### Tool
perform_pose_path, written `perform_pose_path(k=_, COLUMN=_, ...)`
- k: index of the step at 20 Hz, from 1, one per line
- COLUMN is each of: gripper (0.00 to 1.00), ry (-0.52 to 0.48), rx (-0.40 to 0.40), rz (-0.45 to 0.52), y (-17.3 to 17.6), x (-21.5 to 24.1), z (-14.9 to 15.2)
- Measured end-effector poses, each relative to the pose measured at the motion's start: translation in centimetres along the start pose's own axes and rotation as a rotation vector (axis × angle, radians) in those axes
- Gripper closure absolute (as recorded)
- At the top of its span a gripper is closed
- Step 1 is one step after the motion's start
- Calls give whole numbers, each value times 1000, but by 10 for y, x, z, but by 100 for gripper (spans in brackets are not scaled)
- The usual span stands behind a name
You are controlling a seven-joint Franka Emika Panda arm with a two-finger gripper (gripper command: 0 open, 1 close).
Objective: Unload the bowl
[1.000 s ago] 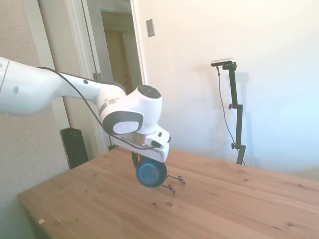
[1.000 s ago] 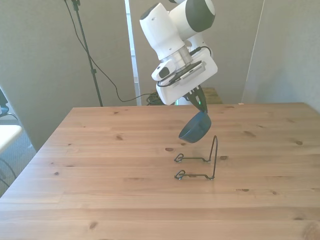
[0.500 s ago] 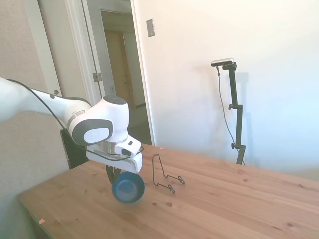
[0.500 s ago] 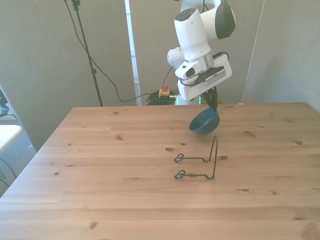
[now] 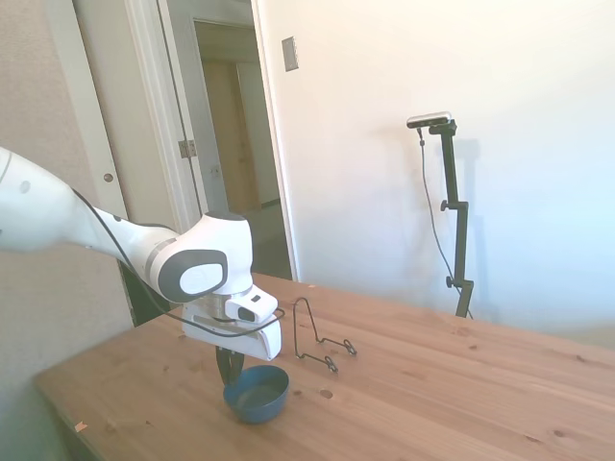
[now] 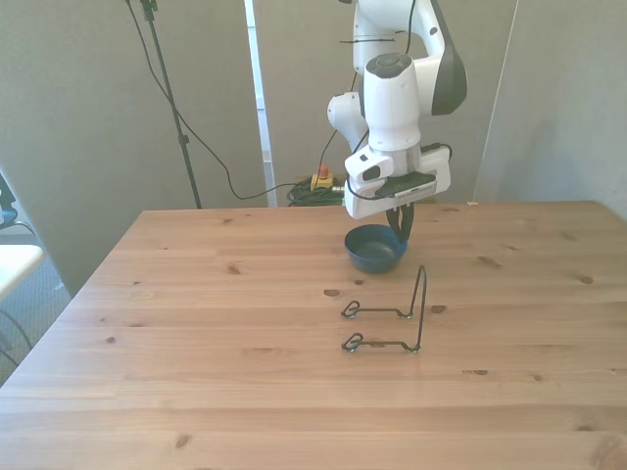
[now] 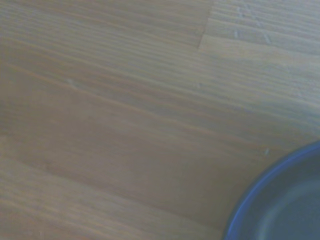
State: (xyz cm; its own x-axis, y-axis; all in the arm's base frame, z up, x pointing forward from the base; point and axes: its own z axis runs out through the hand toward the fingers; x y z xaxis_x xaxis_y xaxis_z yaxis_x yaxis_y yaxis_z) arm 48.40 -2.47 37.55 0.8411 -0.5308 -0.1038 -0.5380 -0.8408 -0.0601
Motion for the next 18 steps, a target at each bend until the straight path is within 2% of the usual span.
perform_pose_path(k=1, gripper=0, ry=4, rx=-11, rz=3, y=-4, x=3, z=0)
perform_pose_path(k=7, gripper=0, ry=18, rx=-32, rz=-5, y=-16, x=1, z=1)
perform_pose_path(k=18, gripper=0, ry=11, rx=-36, rz=-6, y=-16, x=1, z=9)
